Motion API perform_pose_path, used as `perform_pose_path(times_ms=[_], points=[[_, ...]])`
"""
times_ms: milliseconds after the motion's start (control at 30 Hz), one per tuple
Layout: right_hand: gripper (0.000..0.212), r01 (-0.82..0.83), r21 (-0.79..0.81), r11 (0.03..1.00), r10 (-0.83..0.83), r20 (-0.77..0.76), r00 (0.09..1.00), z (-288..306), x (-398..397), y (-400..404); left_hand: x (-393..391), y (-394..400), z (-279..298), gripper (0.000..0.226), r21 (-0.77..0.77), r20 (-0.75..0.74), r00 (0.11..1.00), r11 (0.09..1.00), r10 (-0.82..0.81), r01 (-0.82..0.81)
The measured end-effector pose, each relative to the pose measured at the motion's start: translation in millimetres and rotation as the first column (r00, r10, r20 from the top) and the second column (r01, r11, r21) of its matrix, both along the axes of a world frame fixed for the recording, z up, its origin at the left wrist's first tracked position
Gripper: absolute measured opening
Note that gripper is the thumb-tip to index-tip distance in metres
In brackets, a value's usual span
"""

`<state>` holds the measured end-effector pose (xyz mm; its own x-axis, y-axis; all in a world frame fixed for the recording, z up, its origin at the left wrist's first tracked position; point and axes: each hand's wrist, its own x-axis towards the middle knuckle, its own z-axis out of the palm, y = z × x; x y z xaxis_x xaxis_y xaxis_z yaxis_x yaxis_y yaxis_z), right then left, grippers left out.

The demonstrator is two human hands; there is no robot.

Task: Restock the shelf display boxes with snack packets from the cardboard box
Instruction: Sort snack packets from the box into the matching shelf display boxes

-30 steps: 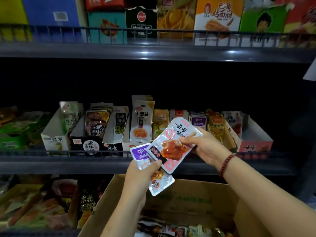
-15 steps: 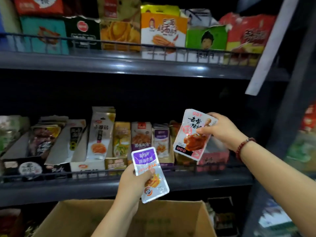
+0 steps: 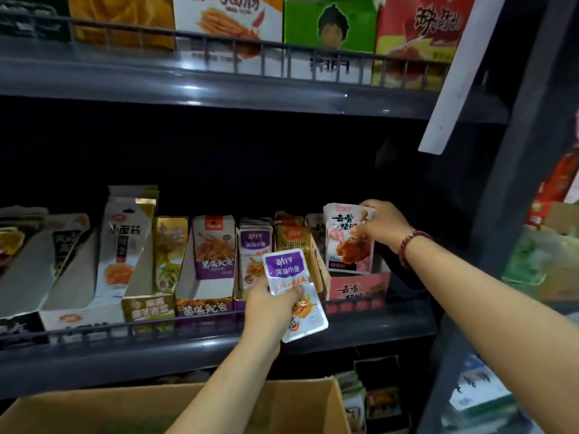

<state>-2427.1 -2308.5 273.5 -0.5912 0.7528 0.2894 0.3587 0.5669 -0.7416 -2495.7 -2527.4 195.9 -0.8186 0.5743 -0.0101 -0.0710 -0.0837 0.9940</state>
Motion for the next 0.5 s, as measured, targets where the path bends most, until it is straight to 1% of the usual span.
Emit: perform_pose_path(times_ms=[133, 233, 300, 367, 433, 500], points=[[0.041, -0.025, -0.159, 0.987, 0.019, -0.042, 0.999, -26.5, -18.6, 18.9, -3.6, 4.8, -6.0, 0.017, -0.002, -0.01, 1.0, 1.0, -0.013, 0.013], [0.038, -0.127, -0.352, 0.927, 0.09, -0.119, 0.989, -34.7, -29.7, 27.2, -7.0, 4.5, -10.2, 0.019, 0.004, -0.026, 1.0, 1.0, -0.011, 0.011], [0.041, -0.166, -0.446, 0.879, 0.096, -0.177, 0.98, -35.3, -35.1, 30.9, -9.6, 4.8, -12.0, 0.019, 0.003, -0.038, 0.999, 1.0, -0.01, 0.01], [0.041, -0.172, -0.486, 0.857, 0.095, -0.18, 0.979, -37.9, -41.3, 35.1, -11.1, 6.4, -12.9, 0.019, 0.006, -0.039, 0.999, 1.0, -0.018, 0.018], [0.039, -0.151, -0.459, 0.876, 0.074, -0.182, 0.98, -42.0, -48.3, 37.5, -11.2, 8.3, -13.5, 0.02, 0.016, -0.025, 0.999, 1.0, -0.026, 0.026], [0.041, -0.124, -0.421, 0.899, 0.031, -0.22, 0.975, -46.6, -54.6, 38.9, -10.5, 10.0, -14.0, 0.019, 0.023, -0.015, 0.999, 0.999, -0.038, 0.038]])
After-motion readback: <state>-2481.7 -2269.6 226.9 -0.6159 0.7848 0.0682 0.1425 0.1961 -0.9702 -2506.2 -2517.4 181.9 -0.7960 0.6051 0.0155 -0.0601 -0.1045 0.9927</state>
